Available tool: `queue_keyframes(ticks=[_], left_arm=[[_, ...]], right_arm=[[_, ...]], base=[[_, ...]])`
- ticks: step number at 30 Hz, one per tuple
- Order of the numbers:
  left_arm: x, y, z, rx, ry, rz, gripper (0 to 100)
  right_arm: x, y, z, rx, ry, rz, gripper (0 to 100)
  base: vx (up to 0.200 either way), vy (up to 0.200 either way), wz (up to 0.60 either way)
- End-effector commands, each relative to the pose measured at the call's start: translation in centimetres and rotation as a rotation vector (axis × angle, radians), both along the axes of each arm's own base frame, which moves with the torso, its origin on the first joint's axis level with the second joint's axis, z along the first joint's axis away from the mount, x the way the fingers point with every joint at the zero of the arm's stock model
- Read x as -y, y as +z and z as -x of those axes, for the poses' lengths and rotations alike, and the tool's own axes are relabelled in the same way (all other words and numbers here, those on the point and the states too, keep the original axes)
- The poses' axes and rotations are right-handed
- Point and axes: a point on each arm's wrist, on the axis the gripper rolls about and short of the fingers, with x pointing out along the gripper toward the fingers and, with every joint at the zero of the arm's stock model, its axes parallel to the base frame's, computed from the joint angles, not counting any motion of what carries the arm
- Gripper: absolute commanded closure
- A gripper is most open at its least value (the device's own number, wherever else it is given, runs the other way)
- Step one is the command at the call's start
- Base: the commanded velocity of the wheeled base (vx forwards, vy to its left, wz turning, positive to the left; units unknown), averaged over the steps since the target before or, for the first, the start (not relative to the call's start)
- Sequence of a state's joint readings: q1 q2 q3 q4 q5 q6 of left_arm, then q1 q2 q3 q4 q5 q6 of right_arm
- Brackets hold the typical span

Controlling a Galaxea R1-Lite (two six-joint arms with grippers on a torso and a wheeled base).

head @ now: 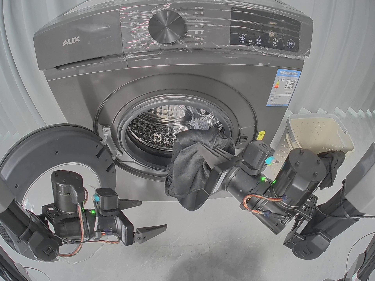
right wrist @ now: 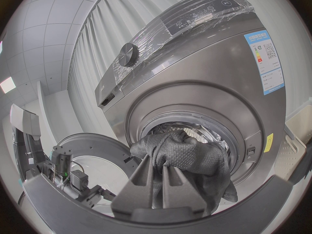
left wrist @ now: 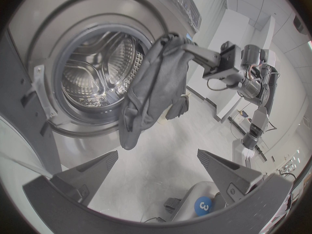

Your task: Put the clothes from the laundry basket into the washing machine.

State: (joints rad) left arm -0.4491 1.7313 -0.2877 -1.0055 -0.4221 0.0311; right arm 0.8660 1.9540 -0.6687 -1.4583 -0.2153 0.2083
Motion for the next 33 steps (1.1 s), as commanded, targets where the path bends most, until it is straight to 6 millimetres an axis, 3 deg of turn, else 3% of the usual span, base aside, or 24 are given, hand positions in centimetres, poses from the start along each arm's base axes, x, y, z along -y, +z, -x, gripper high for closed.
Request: queue_keyframes(ticks=[1,20,33], left_arm=[[1.1,-2.1,-1.4,-0.064,-0.021,-0.03,0],[3.9,-5.4,-6.0,0.027,-0.002,0.068,0],[4.3,-4.7,-6.3,0.095,0.013,0.142,0]], right_arm=[[-0.2,0.0,0.2,0.001,0.006,0.001,100],[-0.8,-0.4,1.0,0.009,0.038,-0.011,100],[-0.8,-0.4,1.0,0.009,0.036,-0.01,100]], base=[[0.0,0.0,0.0],[0.0,0.0,0.0],[0.0,0.0,0.0]])
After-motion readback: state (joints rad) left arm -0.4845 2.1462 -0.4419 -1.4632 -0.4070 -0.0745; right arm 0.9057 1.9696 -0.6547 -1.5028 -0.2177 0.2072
